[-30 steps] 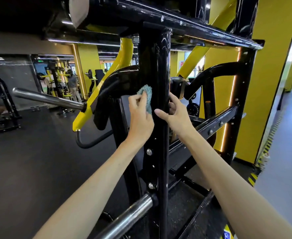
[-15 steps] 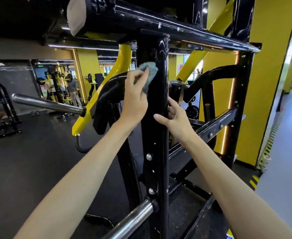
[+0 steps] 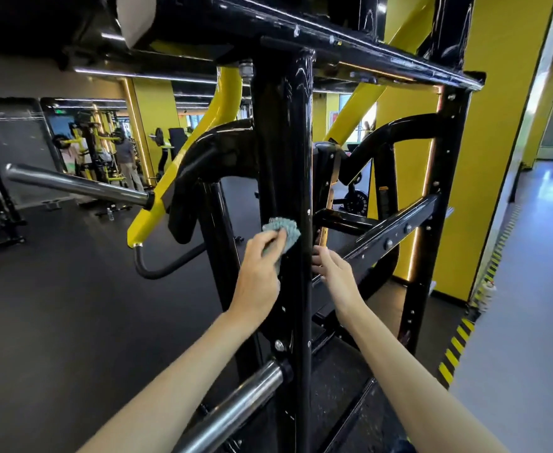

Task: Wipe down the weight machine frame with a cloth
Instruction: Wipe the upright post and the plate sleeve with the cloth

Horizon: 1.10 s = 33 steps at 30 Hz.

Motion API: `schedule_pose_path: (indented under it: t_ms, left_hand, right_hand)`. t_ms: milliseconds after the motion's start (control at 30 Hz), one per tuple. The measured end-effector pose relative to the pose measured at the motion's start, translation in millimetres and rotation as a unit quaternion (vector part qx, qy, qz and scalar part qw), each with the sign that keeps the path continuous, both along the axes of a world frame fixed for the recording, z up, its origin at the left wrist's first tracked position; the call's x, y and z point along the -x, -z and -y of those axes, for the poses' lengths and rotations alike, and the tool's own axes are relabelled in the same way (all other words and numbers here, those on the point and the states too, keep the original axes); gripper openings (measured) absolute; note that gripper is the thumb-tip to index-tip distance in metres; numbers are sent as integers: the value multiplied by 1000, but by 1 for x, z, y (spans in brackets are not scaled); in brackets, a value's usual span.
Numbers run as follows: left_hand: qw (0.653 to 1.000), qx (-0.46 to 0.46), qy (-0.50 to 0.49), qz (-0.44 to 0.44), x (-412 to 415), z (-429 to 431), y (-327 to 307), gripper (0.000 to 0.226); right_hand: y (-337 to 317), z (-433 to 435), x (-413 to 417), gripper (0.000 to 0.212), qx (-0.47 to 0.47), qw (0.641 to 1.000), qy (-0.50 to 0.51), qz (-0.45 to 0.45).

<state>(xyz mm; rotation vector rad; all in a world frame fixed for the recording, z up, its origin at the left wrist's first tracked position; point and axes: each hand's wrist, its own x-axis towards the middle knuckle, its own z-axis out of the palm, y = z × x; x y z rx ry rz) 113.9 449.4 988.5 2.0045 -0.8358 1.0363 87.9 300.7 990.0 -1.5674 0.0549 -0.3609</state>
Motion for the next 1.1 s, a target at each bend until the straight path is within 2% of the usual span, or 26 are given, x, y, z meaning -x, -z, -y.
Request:
schedule_pose_path:
  t_ms: [100,200,300,433,533,600,700,867,900,1100]
  left_hand:
    - [1000,22,-19,8,-8,0,-25,39]
    - [999,-29,-33,4,7,-9,24,41]
    - [996,-75,-45,12,17,-17,51,47]
    - [998,-20,-50,39,10,5,5,44]
    - [999,6,-51,9,14,13,18,44]
    - [999,-12,-43,-19,22,5,47,52]
    - [998,-51,-34,-30,30,1,62,56]
    - [989,106,-72,-75,17,24,-1,53]
    - [987,111,-81,-80,13,24,-3,53]
    - [995,-14,-72,-66,38,9,55,56]
  right_hand:
    - [13,-9,1,44,32,999,-2,11]
    - [15,-9,2,40,47,999,-9,10]
    - [16,-12,2,46,60,998,9,16]
    - [17,-20,6,48,52,998,25,30]
    - [17,-17,7,42,56,998,13,28]
    - [18,-16,6,33,72,997,11,30]
    - [19,-16,4,35,96,994,20,39]
    - [17,-15,7,35,101,994,23,37]
    - [17,-14,7,35,103,994,21,35]
    - [19,-17,5,35,88,995,34,45]
